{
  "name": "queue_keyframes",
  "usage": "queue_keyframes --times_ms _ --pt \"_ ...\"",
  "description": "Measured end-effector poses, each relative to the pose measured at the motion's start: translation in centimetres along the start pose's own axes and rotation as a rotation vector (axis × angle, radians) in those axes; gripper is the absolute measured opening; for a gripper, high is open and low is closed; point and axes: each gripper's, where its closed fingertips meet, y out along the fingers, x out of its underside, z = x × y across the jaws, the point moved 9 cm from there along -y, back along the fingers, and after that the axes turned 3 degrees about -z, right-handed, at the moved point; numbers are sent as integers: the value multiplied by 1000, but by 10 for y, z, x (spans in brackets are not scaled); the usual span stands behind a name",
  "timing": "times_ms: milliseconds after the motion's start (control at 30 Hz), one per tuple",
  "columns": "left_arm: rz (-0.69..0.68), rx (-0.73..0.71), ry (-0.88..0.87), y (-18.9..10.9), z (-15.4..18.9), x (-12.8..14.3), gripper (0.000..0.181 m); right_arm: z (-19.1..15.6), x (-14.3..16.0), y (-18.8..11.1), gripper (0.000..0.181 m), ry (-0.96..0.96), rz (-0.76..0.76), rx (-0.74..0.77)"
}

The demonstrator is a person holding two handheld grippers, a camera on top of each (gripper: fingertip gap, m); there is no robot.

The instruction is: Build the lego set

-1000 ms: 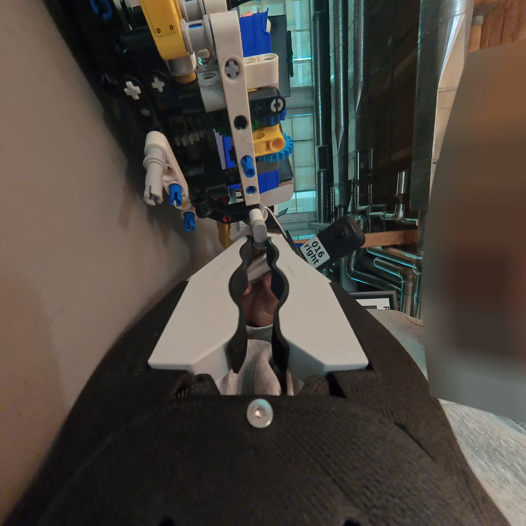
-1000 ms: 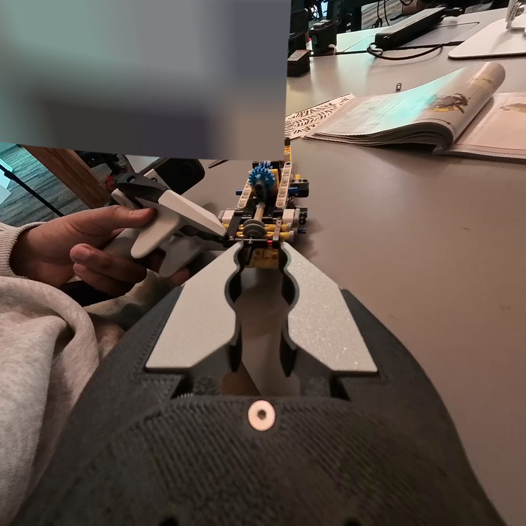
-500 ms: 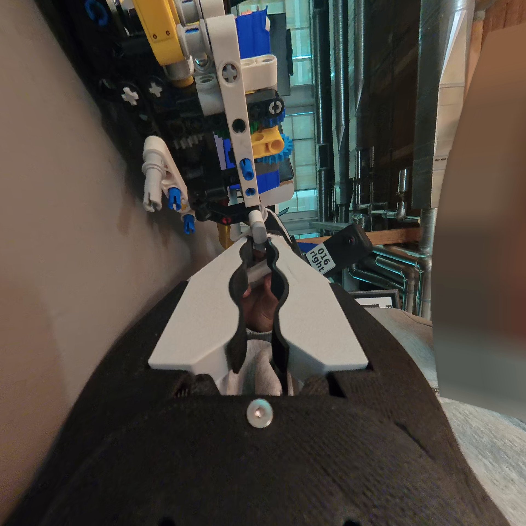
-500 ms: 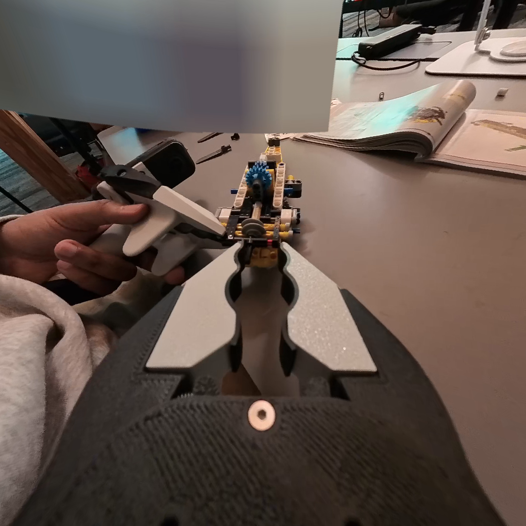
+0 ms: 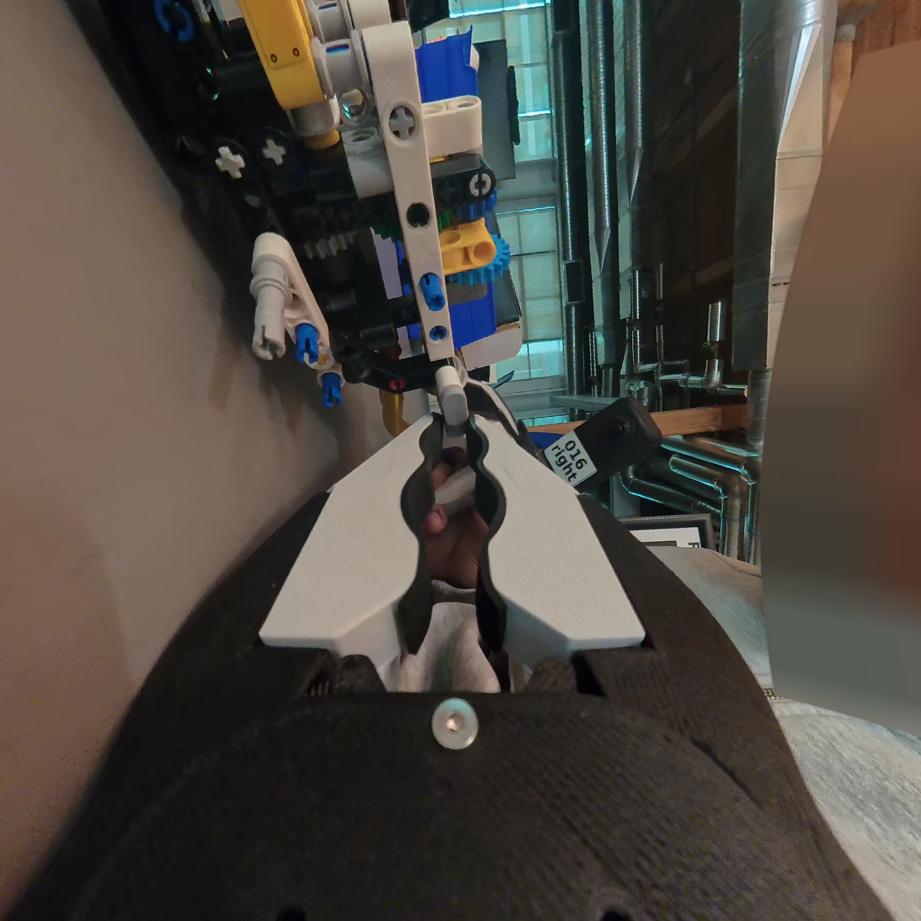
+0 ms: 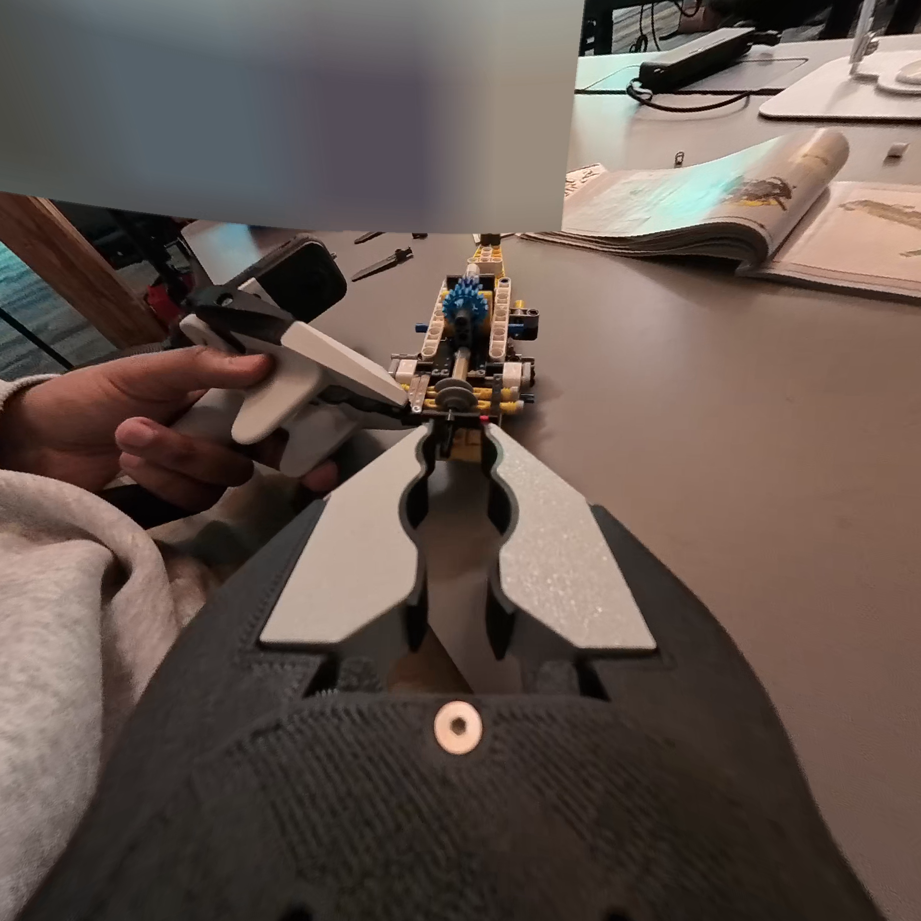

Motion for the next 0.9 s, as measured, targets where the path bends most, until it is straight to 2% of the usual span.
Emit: queue_keyframes --times_ms 67,233,367,767,900 --pt "2 -2 5 0 0 0 8 -1 1 2 37 -15 -21 -21" --pt "0 -13 18 1 -1 0 8 -4 3 5 13 -56 -75 -12" --pt "-2 -17 23 1 -1 0 8 -4 1 5 3 -69 -63 9" --pt "-36 -35 2 0 -1 0 8 1 3 6 2 -10 -53 -17" --pt "-100 -2 -58 -8 3 9 21 3 6 7 2 -28 -78 -27"
